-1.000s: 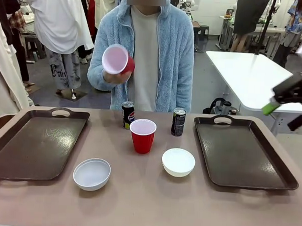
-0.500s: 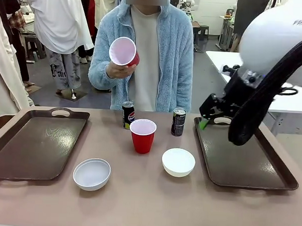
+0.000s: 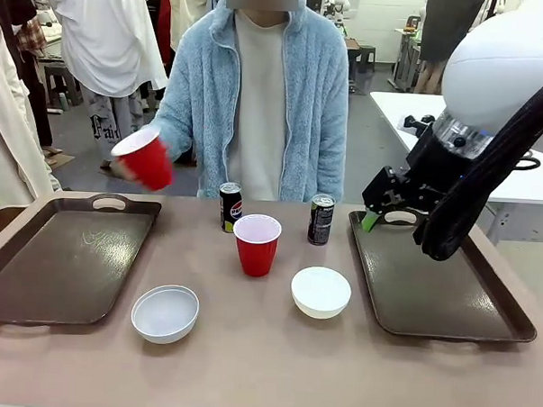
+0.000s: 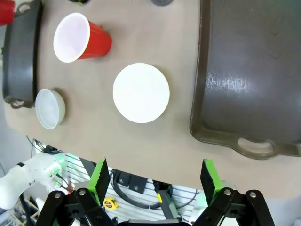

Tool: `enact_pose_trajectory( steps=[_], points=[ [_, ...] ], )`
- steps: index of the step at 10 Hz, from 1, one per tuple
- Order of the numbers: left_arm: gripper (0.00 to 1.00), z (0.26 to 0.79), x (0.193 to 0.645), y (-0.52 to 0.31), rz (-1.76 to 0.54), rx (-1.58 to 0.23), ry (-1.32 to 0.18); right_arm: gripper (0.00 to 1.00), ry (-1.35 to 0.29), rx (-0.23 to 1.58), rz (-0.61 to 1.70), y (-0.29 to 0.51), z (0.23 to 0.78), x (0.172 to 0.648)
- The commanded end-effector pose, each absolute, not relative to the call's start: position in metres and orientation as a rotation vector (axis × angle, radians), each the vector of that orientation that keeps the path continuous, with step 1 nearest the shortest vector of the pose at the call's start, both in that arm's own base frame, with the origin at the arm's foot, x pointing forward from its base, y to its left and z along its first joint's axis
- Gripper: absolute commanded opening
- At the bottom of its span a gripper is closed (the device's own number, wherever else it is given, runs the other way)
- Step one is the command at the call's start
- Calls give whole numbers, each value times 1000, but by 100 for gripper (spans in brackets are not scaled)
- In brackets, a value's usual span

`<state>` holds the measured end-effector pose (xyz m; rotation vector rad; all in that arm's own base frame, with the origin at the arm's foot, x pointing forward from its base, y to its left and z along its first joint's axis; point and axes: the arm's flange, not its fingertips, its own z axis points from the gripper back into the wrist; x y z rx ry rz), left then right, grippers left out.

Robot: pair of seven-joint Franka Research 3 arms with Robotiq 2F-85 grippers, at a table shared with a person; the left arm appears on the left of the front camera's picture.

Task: Prepare tableware on both trays.
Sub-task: Pick up a Picnic Bowl from the table and place it on a Handle tray.

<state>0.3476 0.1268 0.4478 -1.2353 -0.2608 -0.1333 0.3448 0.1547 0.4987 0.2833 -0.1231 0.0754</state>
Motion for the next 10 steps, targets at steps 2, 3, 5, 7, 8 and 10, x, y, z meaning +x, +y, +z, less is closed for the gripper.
enact_pose_trajectory(
  steps=[2,3,5,7,8,10],
  points=[
    [100,450,348,127,-135,-1254,-275,100,-114,128,111,212,446,375],
    [100,450,348,127,-135,-1254,-275,100,-118,82,100,223,431,387],
    [100,450,348,127,-135,-1254,-275,100,-95,70,70,236,407,399],
    [100,450,348,127,-135,-1254,-275,100,-98,70,42,235,386,409],
    [100,450,348,127,-135,-1254,-275,100,-86,89,36,233,375,413],
    [100,450,348,127,-135,-1254,-275,100,-59,96,27,230,359,420]
  ],
)
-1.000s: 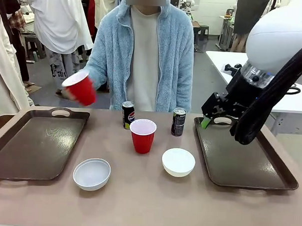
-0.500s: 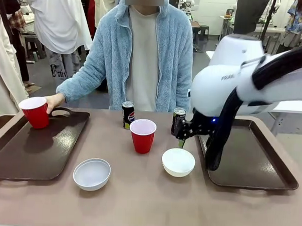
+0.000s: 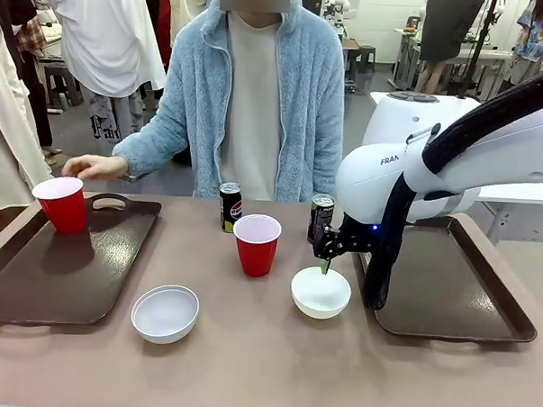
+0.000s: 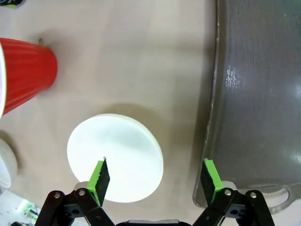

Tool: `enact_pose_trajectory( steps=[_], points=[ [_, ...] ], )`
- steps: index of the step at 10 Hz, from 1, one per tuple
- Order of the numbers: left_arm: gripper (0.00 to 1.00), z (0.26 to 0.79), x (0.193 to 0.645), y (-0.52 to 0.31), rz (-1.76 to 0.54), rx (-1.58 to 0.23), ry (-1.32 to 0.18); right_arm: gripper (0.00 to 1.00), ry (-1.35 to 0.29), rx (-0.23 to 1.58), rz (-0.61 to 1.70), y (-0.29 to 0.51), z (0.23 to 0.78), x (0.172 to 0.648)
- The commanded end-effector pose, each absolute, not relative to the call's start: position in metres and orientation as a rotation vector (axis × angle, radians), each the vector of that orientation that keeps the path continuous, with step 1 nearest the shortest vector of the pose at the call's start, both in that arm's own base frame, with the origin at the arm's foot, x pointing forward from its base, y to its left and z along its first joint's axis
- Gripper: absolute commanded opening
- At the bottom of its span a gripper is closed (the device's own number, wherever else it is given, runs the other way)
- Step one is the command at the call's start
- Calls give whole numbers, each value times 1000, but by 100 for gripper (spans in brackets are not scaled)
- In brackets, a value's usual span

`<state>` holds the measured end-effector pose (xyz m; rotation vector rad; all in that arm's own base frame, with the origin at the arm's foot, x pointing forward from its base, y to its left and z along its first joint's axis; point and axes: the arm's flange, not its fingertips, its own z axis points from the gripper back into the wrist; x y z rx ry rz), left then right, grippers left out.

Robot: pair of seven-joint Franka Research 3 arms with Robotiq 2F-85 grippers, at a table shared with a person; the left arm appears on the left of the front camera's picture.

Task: Prepare tableware on both trays.
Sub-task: Pick up a Picnic Bowl from the table and place it on a Handle tray.

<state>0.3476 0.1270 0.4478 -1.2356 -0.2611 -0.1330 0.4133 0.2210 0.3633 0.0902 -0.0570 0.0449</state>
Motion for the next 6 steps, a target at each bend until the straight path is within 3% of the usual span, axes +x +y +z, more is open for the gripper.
enact_pose_trajectory(
  steps=[1,2,3,4,6],
  points=[
    [100,450,348,127,-135,-1254,-275,100,-41,111,32,229,353,421],
    [100,450,348,127,-135,-1254,-275,46,-27,113,44,229,350,420],
    [100,450,348,127,-135,-1254,-275,41,-23,114,45,228,350,421],
    [100,450,348,127,-135,-1254,-275,0,-18,116,45,229,351,420],
    [100,450,348,127,-135,-1254,-275,0,-7,106,46,226,350,420]
  ],
)
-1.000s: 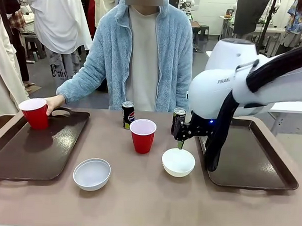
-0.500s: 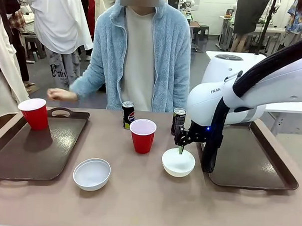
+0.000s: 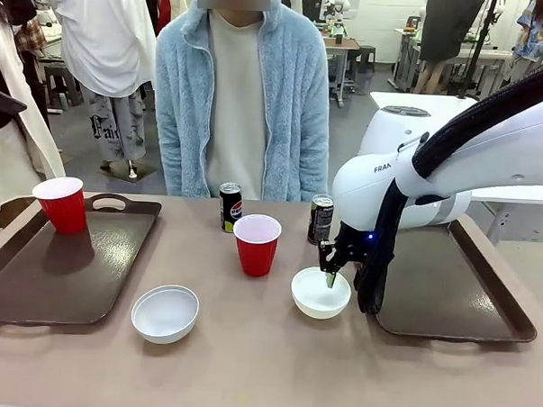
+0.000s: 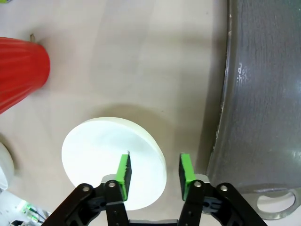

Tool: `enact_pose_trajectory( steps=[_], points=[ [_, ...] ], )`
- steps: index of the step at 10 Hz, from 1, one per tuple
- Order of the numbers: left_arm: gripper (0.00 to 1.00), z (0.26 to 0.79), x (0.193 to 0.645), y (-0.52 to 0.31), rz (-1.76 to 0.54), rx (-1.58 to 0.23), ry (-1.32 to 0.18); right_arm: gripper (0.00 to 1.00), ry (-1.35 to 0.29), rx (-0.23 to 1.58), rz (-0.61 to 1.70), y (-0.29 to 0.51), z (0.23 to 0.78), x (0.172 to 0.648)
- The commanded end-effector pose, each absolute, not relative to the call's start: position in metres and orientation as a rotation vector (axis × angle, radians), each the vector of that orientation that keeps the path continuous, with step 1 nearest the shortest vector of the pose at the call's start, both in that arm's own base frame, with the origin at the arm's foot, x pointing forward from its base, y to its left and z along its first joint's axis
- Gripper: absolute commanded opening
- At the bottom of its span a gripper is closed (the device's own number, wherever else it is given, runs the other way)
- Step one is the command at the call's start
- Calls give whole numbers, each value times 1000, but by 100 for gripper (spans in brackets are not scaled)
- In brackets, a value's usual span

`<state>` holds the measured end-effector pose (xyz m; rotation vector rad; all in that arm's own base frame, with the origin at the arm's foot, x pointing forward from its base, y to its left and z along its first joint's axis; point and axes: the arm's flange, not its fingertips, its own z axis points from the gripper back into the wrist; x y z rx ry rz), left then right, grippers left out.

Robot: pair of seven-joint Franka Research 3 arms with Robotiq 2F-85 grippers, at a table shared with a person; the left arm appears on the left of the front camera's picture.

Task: Prepare tableware on both trays.
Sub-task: Pick up a Picnic Bowl from the table and place it on a Handle tray.

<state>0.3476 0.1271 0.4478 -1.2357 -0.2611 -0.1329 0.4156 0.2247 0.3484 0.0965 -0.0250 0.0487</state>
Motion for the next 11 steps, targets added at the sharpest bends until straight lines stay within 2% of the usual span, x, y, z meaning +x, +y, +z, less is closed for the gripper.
enact_pose_trajectory(
  steps=[1,2,3,7,8,11],
  points=[
    [100,450,348,127,-135,-1254,-275,13,-3,103,46,226,349,421],
    [100,450,348,127,-135,-1254,-275,3,-1,106,49,225,349,420],
    [100,450,348,127,-135,-1254,-275,0,-3,105,48,225,350,422],
    [100,450,348,127,-135,-1254,-275,0,-10,92,62,221,359,416],
    [100,450,348,127,-135,-1254,-275,0,12,100,92,223,379,404],
    [100,450,348,127,-135,-1254,-275,0,-94,99,165,214,497,353]
  ],
)
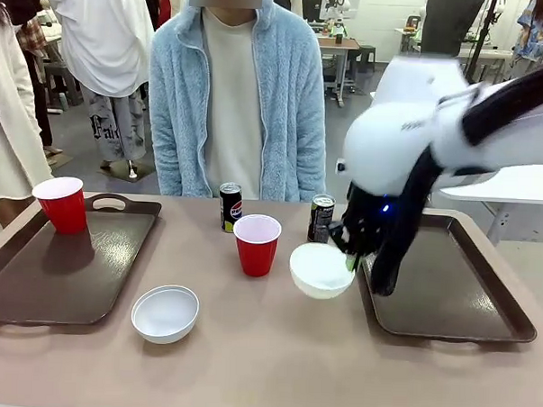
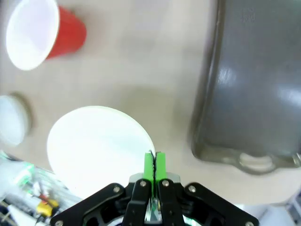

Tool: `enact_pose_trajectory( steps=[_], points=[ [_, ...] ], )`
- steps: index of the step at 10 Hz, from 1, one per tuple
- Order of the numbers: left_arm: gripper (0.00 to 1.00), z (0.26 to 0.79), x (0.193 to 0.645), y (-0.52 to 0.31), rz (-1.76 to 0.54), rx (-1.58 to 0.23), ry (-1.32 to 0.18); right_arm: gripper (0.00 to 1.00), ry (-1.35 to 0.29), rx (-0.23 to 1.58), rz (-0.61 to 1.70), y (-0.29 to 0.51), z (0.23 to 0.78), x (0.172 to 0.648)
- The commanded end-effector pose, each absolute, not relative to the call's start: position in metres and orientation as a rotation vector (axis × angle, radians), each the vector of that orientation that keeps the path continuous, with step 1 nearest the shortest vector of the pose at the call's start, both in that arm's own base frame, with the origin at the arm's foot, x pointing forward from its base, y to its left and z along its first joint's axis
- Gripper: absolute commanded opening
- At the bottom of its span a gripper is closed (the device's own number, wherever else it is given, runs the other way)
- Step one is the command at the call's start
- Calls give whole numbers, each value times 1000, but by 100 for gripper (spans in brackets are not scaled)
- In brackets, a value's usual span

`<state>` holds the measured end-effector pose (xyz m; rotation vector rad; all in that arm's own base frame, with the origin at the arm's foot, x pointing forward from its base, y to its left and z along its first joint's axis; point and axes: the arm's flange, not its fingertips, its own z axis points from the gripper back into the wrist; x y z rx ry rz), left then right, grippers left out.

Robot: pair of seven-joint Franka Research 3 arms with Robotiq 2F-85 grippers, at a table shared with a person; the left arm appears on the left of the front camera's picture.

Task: Prepare tableware on both trays.
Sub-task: Pick up a Picnic Bowl from the table and place it on a Handle tray.

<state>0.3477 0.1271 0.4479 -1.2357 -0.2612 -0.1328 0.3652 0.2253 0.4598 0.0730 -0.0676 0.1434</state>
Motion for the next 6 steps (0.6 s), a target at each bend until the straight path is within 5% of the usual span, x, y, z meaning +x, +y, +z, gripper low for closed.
enact_pose_trajectory(
  steps=[1,6],
  points=[
    [100,450,348,127,-135,-1254,-275,0,-115,97,160,209,520,345],
    [100,450,348,127,-135,-1254,-275,0,-97,50,217,100,547,365]
  ],
)
